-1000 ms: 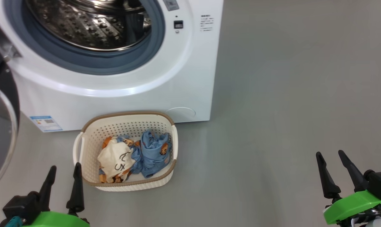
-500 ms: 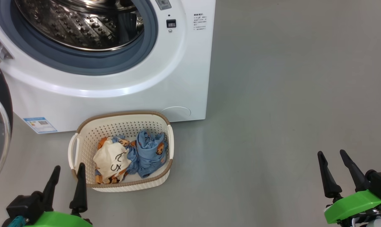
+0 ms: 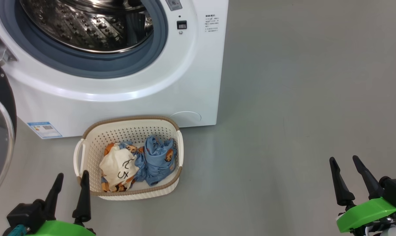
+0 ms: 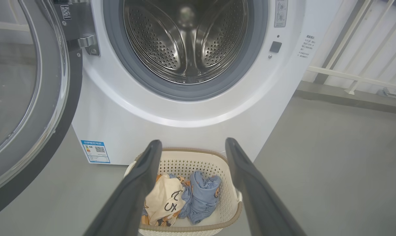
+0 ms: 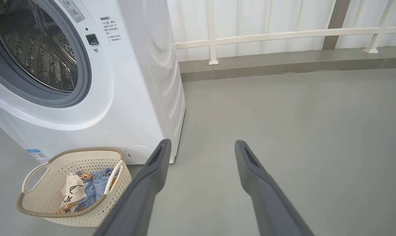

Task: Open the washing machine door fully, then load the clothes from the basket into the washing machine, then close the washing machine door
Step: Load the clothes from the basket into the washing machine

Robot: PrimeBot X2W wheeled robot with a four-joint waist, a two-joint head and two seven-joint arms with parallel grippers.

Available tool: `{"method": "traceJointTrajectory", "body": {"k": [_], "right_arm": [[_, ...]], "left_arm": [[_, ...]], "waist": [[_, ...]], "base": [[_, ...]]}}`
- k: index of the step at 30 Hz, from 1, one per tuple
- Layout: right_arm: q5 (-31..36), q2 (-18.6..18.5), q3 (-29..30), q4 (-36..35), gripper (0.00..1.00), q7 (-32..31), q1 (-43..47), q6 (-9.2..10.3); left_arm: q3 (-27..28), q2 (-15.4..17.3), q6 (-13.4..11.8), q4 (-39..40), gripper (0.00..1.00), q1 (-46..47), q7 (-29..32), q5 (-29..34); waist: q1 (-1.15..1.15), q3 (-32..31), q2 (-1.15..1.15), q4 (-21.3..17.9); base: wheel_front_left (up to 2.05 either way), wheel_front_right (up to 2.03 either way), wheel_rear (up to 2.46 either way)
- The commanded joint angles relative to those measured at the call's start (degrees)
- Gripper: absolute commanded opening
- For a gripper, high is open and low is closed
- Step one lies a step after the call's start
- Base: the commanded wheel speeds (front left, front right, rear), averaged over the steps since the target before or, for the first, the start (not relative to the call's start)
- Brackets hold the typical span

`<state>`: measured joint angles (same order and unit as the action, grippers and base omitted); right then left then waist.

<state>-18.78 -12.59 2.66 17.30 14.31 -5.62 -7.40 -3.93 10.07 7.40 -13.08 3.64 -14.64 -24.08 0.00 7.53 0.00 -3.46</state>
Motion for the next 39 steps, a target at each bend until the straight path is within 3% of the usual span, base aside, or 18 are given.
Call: {"method": "traceJointTrajectory", "body": {"k": [1, 18, 39], "right_arm": [[-0.17, -0.62, -1.34, -1.46, 1.00, 0.69, -1.18, -0.09], [-0.20, -0.45, -1.52, -1.58, 1.00, 0.69, -1.57, -0.09], [-0.05, 0.18, -1.44, -2.15, 1.00, 0.69, -2.74, -0.09]], "left_arm": [[1.66, 1.84, 0.09, 1.19, 1.00, 1.88, -0.36, -0.77], [1.51, 1.45, 0.09, 1.22, 1.00, 2.46, -0.36, 0.44], [0.49, -0.18, 0.09, -1.18, 1.00, 3.22, -0.36, 0.45]], "waist": [[0.00, -0.01, 0.00, -0.07], [0.00, 1.00, 0.00, 0.02], [0.00, 3.11, 0.00, 0.29]], "base": [[0.71, -1.30, 0.60], [1.12, -1.50, 0.39], [0.07, -0.07, 0.00]]}}
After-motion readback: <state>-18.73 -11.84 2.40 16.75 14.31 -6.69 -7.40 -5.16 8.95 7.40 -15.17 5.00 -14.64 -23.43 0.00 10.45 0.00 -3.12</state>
